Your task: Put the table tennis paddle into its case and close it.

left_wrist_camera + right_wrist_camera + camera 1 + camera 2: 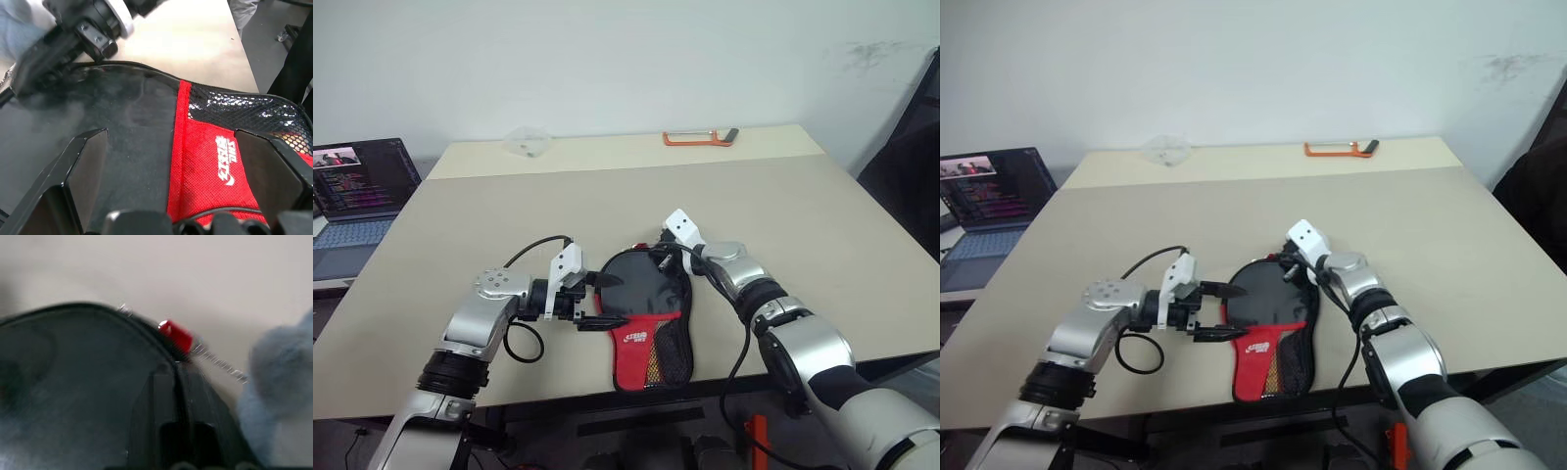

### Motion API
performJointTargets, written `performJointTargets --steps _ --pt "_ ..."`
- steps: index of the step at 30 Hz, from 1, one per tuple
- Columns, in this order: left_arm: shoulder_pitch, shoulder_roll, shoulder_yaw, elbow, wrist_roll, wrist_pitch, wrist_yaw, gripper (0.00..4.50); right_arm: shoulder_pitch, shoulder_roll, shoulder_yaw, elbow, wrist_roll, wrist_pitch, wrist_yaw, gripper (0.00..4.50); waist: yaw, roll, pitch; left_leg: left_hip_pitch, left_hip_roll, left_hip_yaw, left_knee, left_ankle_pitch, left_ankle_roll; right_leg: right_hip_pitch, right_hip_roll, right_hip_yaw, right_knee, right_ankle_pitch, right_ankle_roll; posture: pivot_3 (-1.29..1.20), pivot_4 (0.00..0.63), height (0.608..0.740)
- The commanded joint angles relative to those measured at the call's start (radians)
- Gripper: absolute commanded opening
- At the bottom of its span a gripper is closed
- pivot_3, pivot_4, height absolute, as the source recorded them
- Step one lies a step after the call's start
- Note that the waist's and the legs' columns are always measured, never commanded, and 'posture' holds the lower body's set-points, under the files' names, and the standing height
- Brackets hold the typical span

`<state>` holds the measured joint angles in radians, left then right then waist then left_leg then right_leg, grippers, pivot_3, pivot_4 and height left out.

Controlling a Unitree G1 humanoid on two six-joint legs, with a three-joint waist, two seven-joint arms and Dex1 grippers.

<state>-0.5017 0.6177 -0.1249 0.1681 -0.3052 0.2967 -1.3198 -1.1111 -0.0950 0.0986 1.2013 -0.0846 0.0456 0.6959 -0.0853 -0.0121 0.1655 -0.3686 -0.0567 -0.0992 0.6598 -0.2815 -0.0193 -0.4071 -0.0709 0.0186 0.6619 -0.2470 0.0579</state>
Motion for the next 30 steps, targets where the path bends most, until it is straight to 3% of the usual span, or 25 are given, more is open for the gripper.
performJointTargets --steps 1,5,9,13,18,23,30 --pt "0.0 -0.003 -0.003 -0.02 -0.003 -0.014 0.0 4.5 -0.009 -0.001 -0.012 -0.058 0.017 0.007 0.012 1.61 0.0 0.0 0.0 0.0 0.0 0.0 0.0 0.0 0.0 0.0 0.0 0.0 0.0 0.0 0.0 0.0 0.15 0.74" --pt "0.002 -0.008 -0.004 -0.019 -0.004 -0.016 0.004 4.5 0.058 -0.023 0.009 -0.249 0.04 0.081 0.116 3.02 0.001 0.0 0.0 0.0 0.0 0.0 0.0 0.0 0.0 0.0 0.0 0.0 0.0 0.0 0.0 0.0 0.15 0.74" --pt "0.01 -0.016 -0.005 -0.011 -0.003 -0.025 0.005 4.5 0.229 -0.112 0.042 -0.695 0.086 0.306 0.229 4.46 0.008 0.0 0.0 -0.003 0.0 -0.002 0.0 0.0 0.0 -0.001 0.0 -0.001 -0.002 0.0 0.001 0.0 0.15 0.74" --pt "-0.008 -0.028 -0.012 0.024 0.005 -0.047 -0.001 4.5 0.4 -0.232 0.059 -1.154 0.191 0.6 0.308 4.46 0.029 0.0 0.0 -0.015 -0.001 -0.002 0.003 0.0 -0.001 -0.012 -0.001 -0.002 0.001 -0.001 0.001 0.0 0.15 0.74" --pt "-0.064 -0.075 -0.046 0.118 0.045 -0.122 -0.005 4.5 0.566 -0.379 -0.009 -1.505 0.314 0.837 0.298 4.46 0.045 0.0 0.0 -0.016 -0.001 -0.003 0.003 0.0 -0.001 -0.013 -0.001 -0.003 -0.001 -0.001 0.001 0.0 0.15 0.74" --pt "-0.154 -0.163 -0.076 0.261 0.084 -0.198 -0.004 4.5 0.638 -0.435 -0.144 -1.646 0.414 0.976 0.216 4.46 0.056 -0.001 0.0 -0.016 -0.001 -0.002 0.003 0.0 -0.001 -0.012 -0.002 -0.004 -0.001 -0.001 0.001 0.0 0.15 0.74" --pt "-0.334 -0.326 -0.1 0.622 0.183 -0.371 0.051 4.5 0.617 -0.407 -0.254 -1.631 0.461 1.018 0.054 4.46 0.057 -0.002 0.0 -0.016 -0.002 -0.002 0.004 0.0 -0.001 -0.01 -0.002 -0.004 -0.001 -0.001 0.001 0.0 0.15 0.74"
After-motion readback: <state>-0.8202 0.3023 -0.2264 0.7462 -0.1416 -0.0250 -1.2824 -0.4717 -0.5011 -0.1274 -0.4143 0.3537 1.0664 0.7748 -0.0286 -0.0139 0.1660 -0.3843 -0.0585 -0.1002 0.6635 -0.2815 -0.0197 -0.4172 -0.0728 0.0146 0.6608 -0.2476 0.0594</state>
